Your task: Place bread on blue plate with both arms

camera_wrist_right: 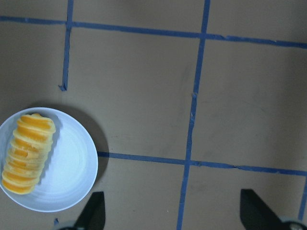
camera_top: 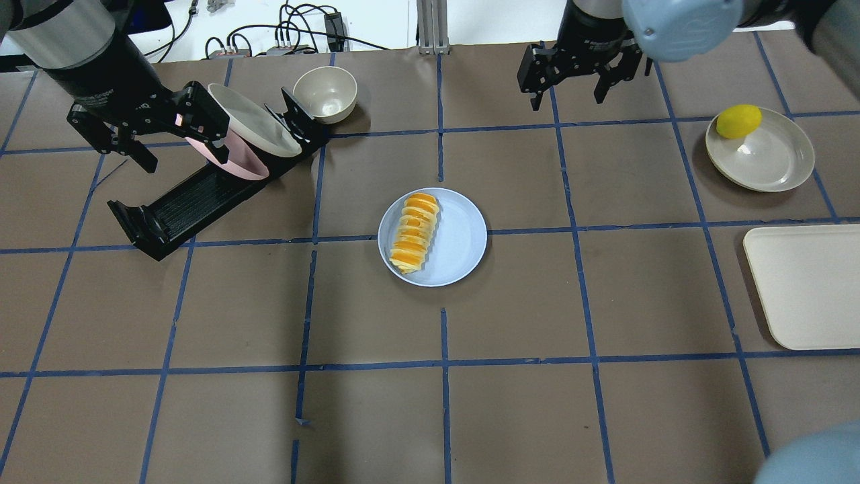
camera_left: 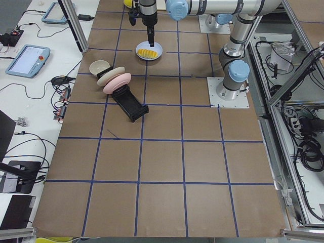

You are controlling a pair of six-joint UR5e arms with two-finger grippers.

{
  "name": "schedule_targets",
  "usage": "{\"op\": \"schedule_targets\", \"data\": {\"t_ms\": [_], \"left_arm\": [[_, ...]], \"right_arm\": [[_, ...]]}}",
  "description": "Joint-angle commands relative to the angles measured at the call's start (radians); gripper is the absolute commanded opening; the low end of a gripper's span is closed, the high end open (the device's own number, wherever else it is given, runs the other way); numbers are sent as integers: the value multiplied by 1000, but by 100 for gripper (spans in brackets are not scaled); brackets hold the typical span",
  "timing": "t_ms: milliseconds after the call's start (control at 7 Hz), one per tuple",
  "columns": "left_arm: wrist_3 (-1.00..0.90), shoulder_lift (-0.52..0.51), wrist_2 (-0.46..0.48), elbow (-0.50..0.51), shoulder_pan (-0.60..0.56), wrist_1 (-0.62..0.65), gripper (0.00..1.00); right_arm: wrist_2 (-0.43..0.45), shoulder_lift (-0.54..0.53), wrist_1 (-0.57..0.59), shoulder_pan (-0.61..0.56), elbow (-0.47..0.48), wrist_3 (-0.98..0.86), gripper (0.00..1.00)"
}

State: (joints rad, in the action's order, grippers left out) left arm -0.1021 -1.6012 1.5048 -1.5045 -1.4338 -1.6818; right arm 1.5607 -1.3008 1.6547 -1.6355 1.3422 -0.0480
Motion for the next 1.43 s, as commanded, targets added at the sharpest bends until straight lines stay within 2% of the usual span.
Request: {"op": "schedule_targets", "data": {"t_ms": [0,286,571,1000,1143,1286], "left_arm": [[-2,0,0,0,1,1,100],[-2,0,0,0,1,1,100],[-2,0,0,0,1,1,100],[-2,0,-2,0,1,1,100],[-2,0,-2,0,1,1,100],[-2,0,-2,0,1,1,100]], "right_arm": [[22,-95,-148,19,-35,-58,100],[16,-95,-153,31,-29,-72,100],[-2,-95,-249,43,-8,-67,99],[10,-100,-248,46,5,-41,100],[7,-130,-253,46,18,-49,100],[7,-177,-251,46,76,-53,99]]}}
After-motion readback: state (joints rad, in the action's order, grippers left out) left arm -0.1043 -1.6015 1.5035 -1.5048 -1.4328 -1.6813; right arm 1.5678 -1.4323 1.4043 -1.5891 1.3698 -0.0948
